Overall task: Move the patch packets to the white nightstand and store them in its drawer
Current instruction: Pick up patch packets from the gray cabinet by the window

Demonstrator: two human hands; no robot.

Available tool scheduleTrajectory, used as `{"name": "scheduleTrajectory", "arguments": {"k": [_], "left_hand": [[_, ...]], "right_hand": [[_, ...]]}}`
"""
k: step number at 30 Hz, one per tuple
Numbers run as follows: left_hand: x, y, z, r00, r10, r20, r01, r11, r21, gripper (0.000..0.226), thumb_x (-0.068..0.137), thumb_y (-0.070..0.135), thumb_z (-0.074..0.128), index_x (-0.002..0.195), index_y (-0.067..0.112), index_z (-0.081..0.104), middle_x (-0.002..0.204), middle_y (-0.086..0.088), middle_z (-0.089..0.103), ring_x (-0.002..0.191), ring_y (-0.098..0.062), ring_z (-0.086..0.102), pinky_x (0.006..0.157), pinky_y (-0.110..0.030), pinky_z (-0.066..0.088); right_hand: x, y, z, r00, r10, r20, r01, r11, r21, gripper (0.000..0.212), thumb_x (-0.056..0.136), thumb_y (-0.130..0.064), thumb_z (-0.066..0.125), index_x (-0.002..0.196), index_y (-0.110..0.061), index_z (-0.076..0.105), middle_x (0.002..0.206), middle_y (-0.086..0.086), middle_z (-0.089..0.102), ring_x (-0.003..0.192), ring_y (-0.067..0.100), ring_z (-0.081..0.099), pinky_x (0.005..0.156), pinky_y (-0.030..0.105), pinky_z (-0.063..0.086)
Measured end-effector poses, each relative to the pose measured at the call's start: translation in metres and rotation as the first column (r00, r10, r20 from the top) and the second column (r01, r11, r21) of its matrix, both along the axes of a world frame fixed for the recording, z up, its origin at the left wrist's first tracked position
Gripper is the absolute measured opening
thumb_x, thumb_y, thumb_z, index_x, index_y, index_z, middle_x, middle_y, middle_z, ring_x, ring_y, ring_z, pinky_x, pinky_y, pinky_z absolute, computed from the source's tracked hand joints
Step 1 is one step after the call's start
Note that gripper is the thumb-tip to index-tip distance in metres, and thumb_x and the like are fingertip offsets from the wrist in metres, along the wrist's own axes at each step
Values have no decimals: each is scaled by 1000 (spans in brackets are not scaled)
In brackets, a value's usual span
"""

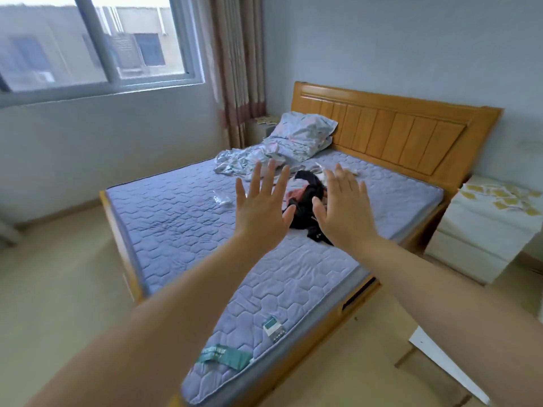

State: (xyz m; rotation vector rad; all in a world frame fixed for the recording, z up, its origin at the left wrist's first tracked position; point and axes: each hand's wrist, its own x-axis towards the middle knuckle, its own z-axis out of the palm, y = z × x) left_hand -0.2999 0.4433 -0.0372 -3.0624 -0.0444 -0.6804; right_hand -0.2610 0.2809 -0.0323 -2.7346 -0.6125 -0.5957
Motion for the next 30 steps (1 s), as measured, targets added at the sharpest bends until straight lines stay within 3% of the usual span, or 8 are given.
{"name": "scheduleTrajectory", "arguments": {"k": [4, 8, 12, 15, 22, 30], "left_hand": [[-78, 139, -2, 991, 127, 29, -128, 992, 19, 73, 98, 50, 30, 152, 23, -9, 160, -2, -14, 147, -26, -14, 115, -55, -3], [-157, 279, -5, 966, 247, 79, -251, 967, 49, 72, 97, 48, 35, 154, 21, 0, 161, -5, -3, 148, -27, -4, 114, -58, 4], [-215, 392, -5, 937, 322, 134, -331, 942, 50, 66, 91, 46, 32, 149, 17, 21, 155, -14, 27, 143, -35, 25, 106, -64, 27], [-240, 465, -5, 913, 398, 89, -402, 915, 27, 67, 86, 47, 24, 145, 17, 21, 153, -15, 32, 140, -36, 31, 101, -64, 32], [-245, 628, -28, 854, 512, 94, -517, 855, 40, 74, 91, 44, 43, 153, 18, 13, 159, -13, 13, 146, -34, 11, 109, -63, 20], [-152, 849, -27, 835, 548, 45, -550, 831, 82, 83, 82, 38, 63, 149, 18, 17, 156, -16, 25, 143, -37, 23, 103, -67, 26]], "right_hand": [[-54, 151, -6, 991, 134, 14, -135, 991, 11, 66, 93, -45, 21, 145, -5, 29, 153, 17, 27, 142, 33, 24, 114, 55, 18], [-108, 294, -11, 966, 257, 14, -257, 966, 12, 59, 97, -37, 39, 145, -6, 28, 155, 16, 24, 143, 32, 22, 115, 54, 16], [-149, 416, -7, 931, 364, 16, -364, 931, 19, 60, 94, -38, 39, 145, -7, 30, 154, 15, 27, 141, 33, 26, 114, 53, 21], [-164, 496, -5, 901, 433, 30, -433, 901, -4, 59, 96, -36, 43, 146, -7, 29, 155, 15, 25, 142, 31, 23, 116, 51, 18], [-157, 675, -15, 835, 550, 18, -550, 835, 10, 57, 96, -34, 43, 146, -8, 30, 155, 13, 25, 143, 29, 21, 117, 48, 17], [-66, 901, -36, 802, 597, -1, -596, 801, 62, 65, 90, -42, 32, 146, -9, 31, 155, 13, 26, 143, 28, 23, 116, 46, 19]]}}
